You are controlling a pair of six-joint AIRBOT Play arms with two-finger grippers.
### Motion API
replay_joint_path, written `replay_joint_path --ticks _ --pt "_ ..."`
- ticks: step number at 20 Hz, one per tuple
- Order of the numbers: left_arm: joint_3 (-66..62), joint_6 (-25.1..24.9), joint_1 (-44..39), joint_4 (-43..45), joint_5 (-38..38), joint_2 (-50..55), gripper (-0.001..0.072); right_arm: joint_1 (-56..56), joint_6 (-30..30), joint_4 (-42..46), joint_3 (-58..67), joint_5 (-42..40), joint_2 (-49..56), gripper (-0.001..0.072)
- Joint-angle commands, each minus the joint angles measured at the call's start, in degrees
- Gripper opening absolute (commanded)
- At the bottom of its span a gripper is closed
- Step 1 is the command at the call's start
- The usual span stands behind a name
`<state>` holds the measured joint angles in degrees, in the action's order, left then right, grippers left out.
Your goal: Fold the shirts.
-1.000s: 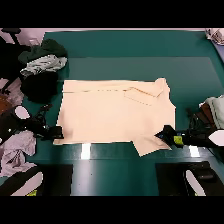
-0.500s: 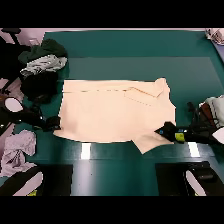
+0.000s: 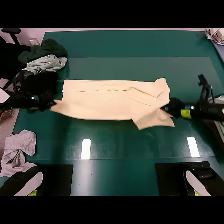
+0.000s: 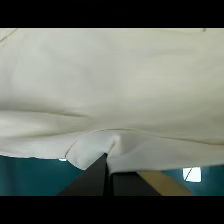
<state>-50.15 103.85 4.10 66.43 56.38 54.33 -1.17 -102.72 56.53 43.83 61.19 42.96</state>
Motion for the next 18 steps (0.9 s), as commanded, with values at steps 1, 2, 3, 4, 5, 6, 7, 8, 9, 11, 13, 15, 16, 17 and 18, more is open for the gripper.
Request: replay_joint_path --ticks 1,2,3,4,5,6,7,8,9,11,13,15,16,17,18 --pt "-1.5 3.9 0.1 -0.9 -9.3 4.6 0.0025 0.4 2.6 0.9 9.1 -4.1 11.6 0.0014" --pt "-2.0 4.4 0.1 -1.1 -11.1 6.7 0.0025 1.4 2.8 0.5 11.6 -4.2 14.6 0.0014" --pt "-2.8 4.9 0.1 -1.4 -13.6 8.8 0.0025 2.8 2.8 0.6 14.2 -4.1 17.7 0.0014" --pt "-3.9 5.7 0.1 -1.5 -15.8 10.5 0.0024 4.1 2.9 0.6 16.2 -3.9 20.1 0.0014" --pt "-5.2 5.7 0.1 -2.3 -17.8 12.2 0.0025 5.6 3.5 0.5 18.2 -3.2 22.4 0.0014" --pt "-7.0 5.6 0.0 -3.1 -19.3 14.3 0.0024 6.7 4.3 0.3 19.7 -2.4 24.4 0.0014" --pt "-9.0 5.6 0.0 -4.1 -19.7 16.8 0.0024 7.5 5.0 0.1 20.8 -2.1 26.1 0.0014" --pt "-11.0 4.7 0.0 -5.5 -19.6 19.4 0.0024 7.6 5.3 0.0 21.6 -2.1 27.6 0.0014" --pt "-13.0 2.4 0.0 -8.2 -19.4 22.0 0.0025 7.5 6.0 -0.1 22.3 -2.1 29.1 0.0014" --pt "-16.9 -2.6 0.0 -13.5 -19.3 26.9 0.0025 6.8 6.8 0.0 23.5 -2.4 31.9 0.0015" --pt "-19.9 -3.7 0.0 -14.2 -19.0 30.1 0.0025 6.6 6.8 0.0 24.5 -2.8 34.7 0.0015" --pt "-21.4 -3.9 0.0 -14.1 -19.4 32.1 0.0025 6.6 6.9 -0.1 25.4 -3.8 37.2 0.0016" --pt "-21.6 -4.0 0.0 -14.1 -19.8 33.0 0.0025 6.6 7.2 0.0 26.1 -4.4 38.3 0.0016" --pt "-21.7 -4.1 0.0 -14.2 -20.2 33.9 0.0025 6.6 7.8 0.0 27.0 -4.8 39.6 0.0016" --pt "-21.7 -4.5 0.0 -14.2 -20.5 34.7 0.0025 6.6 7.9 0.0 28.2 -4.9 41.0 0.0016"
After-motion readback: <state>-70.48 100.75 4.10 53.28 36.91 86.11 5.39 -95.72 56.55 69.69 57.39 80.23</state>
